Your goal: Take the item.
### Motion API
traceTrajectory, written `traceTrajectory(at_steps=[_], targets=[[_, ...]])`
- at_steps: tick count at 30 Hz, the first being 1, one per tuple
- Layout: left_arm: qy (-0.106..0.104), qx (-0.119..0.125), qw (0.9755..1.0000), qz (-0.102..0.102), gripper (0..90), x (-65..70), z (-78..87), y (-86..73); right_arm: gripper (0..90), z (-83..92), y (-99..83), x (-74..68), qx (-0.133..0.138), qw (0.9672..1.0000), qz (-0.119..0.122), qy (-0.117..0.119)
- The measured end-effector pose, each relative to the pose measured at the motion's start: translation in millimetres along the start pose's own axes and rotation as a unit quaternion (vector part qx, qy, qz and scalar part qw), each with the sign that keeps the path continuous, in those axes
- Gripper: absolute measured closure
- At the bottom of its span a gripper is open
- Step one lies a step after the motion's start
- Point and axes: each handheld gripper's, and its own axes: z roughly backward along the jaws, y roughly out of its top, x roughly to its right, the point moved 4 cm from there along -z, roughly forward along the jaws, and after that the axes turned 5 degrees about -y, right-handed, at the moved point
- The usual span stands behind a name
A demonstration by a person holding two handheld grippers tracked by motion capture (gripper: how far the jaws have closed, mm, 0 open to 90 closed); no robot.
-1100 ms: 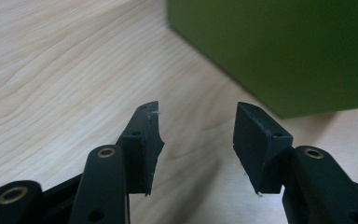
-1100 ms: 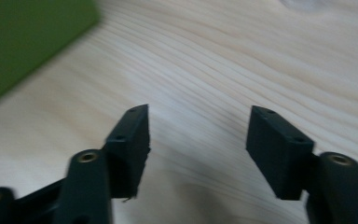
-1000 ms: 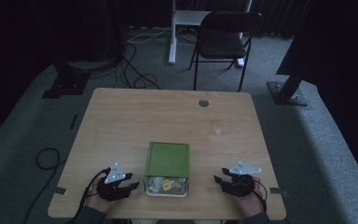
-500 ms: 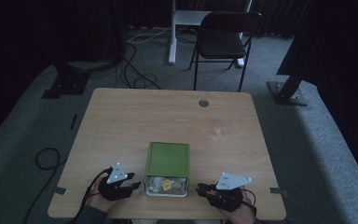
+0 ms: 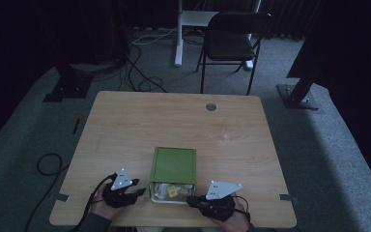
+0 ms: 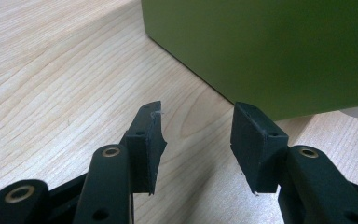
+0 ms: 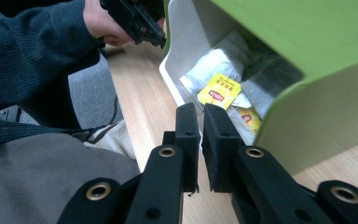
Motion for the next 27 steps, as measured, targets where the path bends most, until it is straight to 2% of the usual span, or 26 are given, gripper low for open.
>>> traceTrajectory(at_steps=[7, 8, 11, 15, 18, 20, 23, 27], targets=[[0.003, 0.000, 1.0000, 0.001, 54.6, -0.3, 0.2, 0.0, 85.7, -12.0, -5.2, 2.9, -0.012, 0.9998, 0.005, -0.013], [0.004, -0.001, 1.0000, 0.000, 54.7, -0.5, 0.1, -0.1, 86.4, -13.8, -6.4, 3.5, -0.015, 0.9994, 0.009, -0.029], [0.004, -0.004, 1.0000, -0.001, 54.7, -0.6, -0.5, -0.1, 88.8, -14.9, -5.4, 3.1, -0.010, 0.9987, 0.014, -0.048], [0.007, -0.001, 1.0000, 0.000, 54.6, -0.1, -0.2, 0.1, 88.9, -21.0, -4.2, -1.4, -0.012, 0.9960, 0.035, -0.081], [0.006, 0.000, 1.0000, 0.001, 54.6, -0.4, 0.3, 0.1, 88.9, -25.2, -5.0, -2.9, -0.022, 0.9942, 0.047, -0.095], [0.007, -0.004, 1.0000, 0.001, 54.6, -0.7, -0.1, -0.3, 89.1, -30.0, -6.9, -4.7, -0.038, 0.9915, 0.062, -0.108], [0.007, -0.004, 1.0000, 0.001, 54.6, -0.4, -0.5, -0.3, 89.6, -30.2, -6.3, -3.4, -0.044, 0.9920, 0.064, -0.099], [0.006, -0.005, 1.0000, 0.001, 54.5, -0.4, -0.8, -0.4, 89.6, -28.5, -6.0, -1.0, -0.043, 0.9951, 0.052, -0.072]])
